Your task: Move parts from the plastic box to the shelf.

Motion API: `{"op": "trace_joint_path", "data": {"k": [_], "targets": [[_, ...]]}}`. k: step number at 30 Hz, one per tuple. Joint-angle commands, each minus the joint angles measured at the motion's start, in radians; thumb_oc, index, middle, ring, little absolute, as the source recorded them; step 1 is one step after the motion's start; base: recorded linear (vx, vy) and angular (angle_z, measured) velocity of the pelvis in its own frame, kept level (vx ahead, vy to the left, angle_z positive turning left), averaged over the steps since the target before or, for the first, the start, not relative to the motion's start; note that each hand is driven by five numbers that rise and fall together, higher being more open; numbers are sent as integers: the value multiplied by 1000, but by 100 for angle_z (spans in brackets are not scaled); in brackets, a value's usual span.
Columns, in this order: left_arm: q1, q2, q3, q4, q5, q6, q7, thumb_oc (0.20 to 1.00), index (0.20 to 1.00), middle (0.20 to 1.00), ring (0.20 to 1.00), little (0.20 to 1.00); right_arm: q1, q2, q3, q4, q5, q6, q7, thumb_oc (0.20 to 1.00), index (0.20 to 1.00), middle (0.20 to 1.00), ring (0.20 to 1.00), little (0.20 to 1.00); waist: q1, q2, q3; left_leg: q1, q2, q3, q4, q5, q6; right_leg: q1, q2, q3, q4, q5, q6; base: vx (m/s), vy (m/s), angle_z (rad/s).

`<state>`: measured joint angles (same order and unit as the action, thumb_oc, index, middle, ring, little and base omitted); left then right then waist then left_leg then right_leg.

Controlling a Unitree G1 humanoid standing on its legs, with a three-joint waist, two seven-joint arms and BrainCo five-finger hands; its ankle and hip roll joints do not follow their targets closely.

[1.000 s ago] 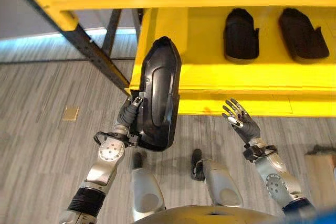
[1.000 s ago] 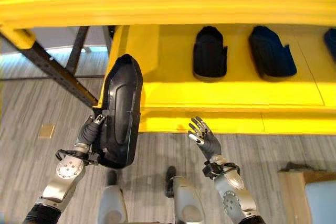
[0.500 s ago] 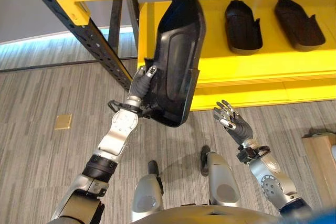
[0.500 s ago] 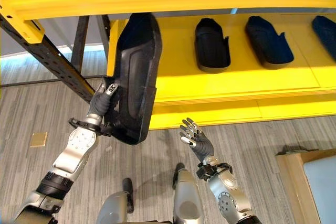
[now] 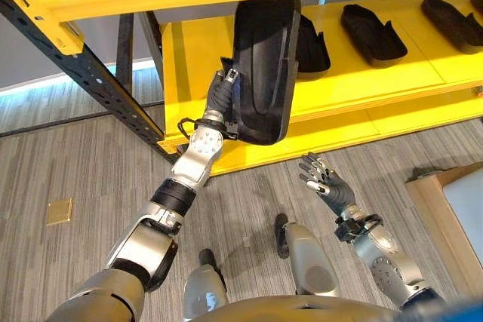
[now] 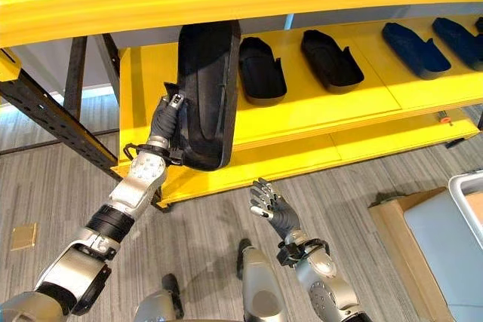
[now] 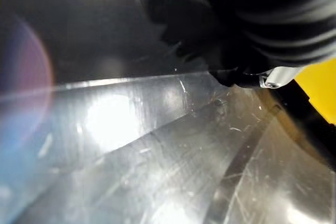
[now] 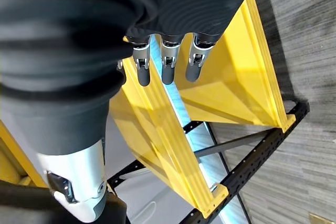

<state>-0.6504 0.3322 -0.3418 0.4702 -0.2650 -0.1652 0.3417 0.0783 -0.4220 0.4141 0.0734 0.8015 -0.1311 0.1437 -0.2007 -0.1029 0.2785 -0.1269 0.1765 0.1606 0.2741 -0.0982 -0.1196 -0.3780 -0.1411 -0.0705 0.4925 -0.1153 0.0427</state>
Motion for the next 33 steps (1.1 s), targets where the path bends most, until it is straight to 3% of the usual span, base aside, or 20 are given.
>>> {"op": "trace_joint_path", "data": {"k": [1,4,9,15,19,24,33], "targets": [[-91,61,92,-19,-50,-85,94,200,200,200,200,200,-6,-3,5,-36,7,-31,11,1000,1000,1000,1000,1000,2,0,10,-45,117,-58,11,42,-47,122,-100,67,-189,56,127,-34,-32,-11],[-130,95,102,24,-26,-76,114,200,200,200,200,200,-2,-7,5,-36,4,-33,15,1000,1000,1000,1000,1000,-3,-2,11,-48,120,-56,11,45,-50,115,-96,68,-187,56,127,-23,-31,-5],[-270,199,82,243,-15,-40,119,200,200,200,200,200,-1,-30,10,-44,19,-36,34,1000,1000,1000,1000,1000,-15,-18,11,-57,137,-51,13,55,-58,97,-80,72,-194,67,131,-20,-37,-6],[-382,245,45,413,-48,-14,91,200,200,200,200,200,14,-42,5,-44,34,-37,42,1000,1000,1000,1000,1000,-24,-23,20,-77,144,-55,22,58,-63,82,-74,71,-187,68,134,-10,-15,-6],[-541,301,-17,585,-119,-3,53,200,200,200,200,200,3,-66,12,-67,59,-47,45,1000,1000,1000,1000,1000,-40,-46,46,-118,160,-63,50,57,-67,33,-55,73,-177,76,137,-58,-31,0],[-618,325,-27,673,-191,5,31,200,200,200,200,200,18,-67,17,-65,82,-46,46,1000,1000,1000,1000,1000,-50,-73,56,-155,187,-58,74,59,-73,-15,-33,77,-166,81,138,-31,-54,-15],[-663,369,40,750,-396,8,5,200,200,200,200,200,44,-73,24,-68,120,-35,50,1000,1000,1000,1000,1000,-62,-100,62,-235,207,-72,132,40,-80,-88,-17,78,-123,73,132,15,-18,-7]]}}
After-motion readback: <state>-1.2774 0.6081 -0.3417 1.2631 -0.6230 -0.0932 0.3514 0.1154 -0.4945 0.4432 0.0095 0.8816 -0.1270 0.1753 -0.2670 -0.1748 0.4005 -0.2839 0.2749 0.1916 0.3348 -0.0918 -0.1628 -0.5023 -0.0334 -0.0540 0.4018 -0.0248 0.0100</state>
